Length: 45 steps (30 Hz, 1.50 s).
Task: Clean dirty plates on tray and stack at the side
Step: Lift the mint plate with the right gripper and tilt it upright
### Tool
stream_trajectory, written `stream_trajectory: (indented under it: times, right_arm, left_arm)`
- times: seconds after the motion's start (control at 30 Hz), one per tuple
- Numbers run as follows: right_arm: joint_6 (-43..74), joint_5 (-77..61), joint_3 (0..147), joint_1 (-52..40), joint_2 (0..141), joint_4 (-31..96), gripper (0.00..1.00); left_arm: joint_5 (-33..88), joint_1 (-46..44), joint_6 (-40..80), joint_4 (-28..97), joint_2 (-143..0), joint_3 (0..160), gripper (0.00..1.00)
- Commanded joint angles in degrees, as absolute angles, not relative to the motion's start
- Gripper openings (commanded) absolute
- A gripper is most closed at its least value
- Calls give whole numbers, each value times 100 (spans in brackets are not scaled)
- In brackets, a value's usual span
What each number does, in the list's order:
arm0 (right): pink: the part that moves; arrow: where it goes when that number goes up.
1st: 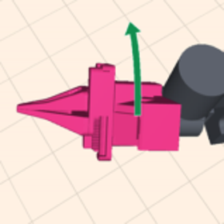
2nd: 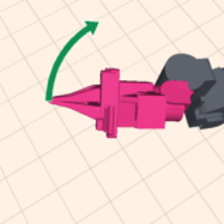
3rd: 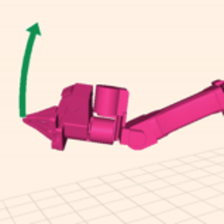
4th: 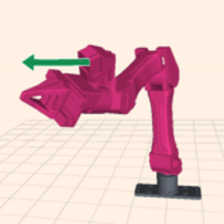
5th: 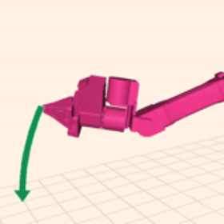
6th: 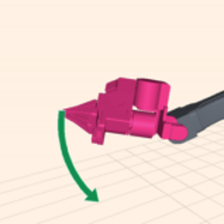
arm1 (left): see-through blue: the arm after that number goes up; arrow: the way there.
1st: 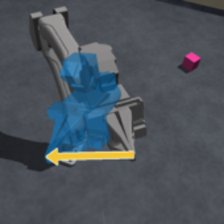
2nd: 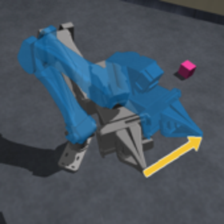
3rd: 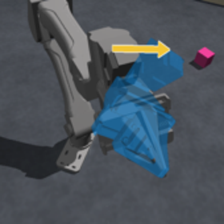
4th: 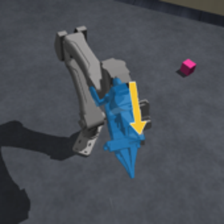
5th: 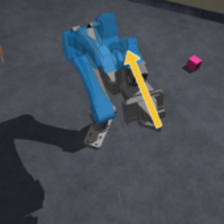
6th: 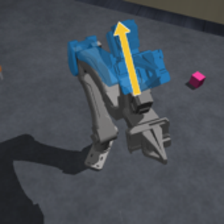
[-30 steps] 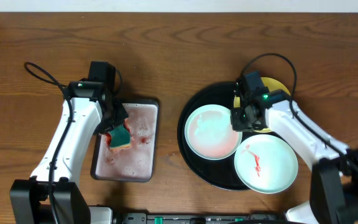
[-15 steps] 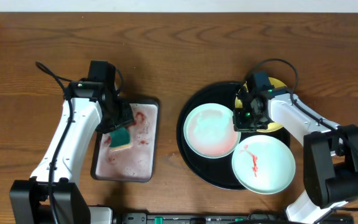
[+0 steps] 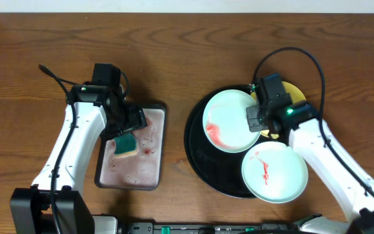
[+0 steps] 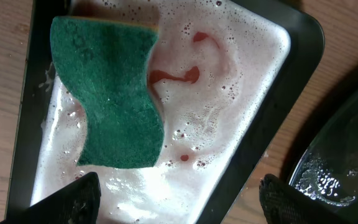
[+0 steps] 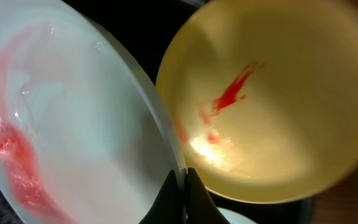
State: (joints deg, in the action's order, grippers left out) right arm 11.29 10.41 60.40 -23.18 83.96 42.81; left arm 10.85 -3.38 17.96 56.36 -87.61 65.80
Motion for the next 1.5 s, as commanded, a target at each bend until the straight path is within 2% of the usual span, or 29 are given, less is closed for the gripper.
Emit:
stream_trajectory:
  times: [0.0,0.33,0.6,0.97,1.47]
  right_arm:
    - [895,2475,6149,-2797,8110,4289,1]
    - [644,3802,6305,-3588,7703,4499,1]
    - [-58,5631,6495,-4777,7559,4475,1]
    - [-163,7334,6495,-5898,7559,4436,1]
    - [-440,7522,6495,-6160,7559,4434,1]
  left_arm:
    - [1135,-318,1743,5642,-8685,6632,82]
    - [1135,-318,1743,5640,-8683,6632,83]
    - [1135,-318,1743,5640,-8685,6632,83]
    - [1135,-318,1743,5640,-8685,6632,83]
    - [1135,-318,1743,5640,-8685,6632,83]
